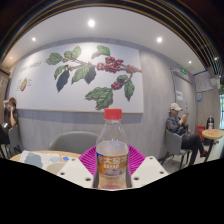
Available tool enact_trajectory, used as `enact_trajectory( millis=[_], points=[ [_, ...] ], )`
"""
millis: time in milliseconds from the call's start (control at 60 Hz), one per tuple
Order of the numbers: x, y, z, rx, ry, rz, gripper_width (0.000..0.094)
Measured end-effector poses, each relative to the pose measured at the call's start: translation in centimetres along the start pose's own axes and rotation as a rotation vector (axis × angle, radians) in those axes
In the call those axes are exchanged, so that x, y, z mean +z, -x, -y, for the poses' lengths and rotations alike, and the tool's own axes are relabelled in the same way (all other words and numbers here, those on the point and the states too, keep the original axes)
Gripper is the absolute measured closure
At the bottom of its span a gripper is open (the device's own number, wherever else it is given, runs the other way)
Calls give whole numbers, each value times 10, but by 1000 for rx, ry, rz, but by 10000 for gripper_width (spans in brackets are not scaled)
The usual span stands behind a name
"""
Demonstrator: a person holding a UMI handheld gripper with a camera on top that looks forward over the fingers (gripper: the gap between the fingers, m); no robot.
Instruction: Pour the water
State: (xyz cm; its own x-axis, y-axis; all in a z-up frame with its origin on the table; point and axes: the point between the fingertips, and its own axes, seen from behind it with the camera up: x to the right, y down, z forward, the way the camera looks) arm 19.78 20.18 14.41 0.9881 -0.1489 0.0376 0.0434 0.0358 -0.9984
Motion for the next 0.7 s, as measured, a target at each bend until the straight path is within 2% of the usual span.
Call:
enact_trajectory(
  millis=[217,317,383,517,700],
  points=[
    [1,9,7,16,72,10,557],
    [4,9,6,19,99,20,350],
    [-4,7,-12,18,182,30,66],
    [-31,16,0,41,185,46,90],
    [-119,31,8,34,175,80,85]
  ],
)
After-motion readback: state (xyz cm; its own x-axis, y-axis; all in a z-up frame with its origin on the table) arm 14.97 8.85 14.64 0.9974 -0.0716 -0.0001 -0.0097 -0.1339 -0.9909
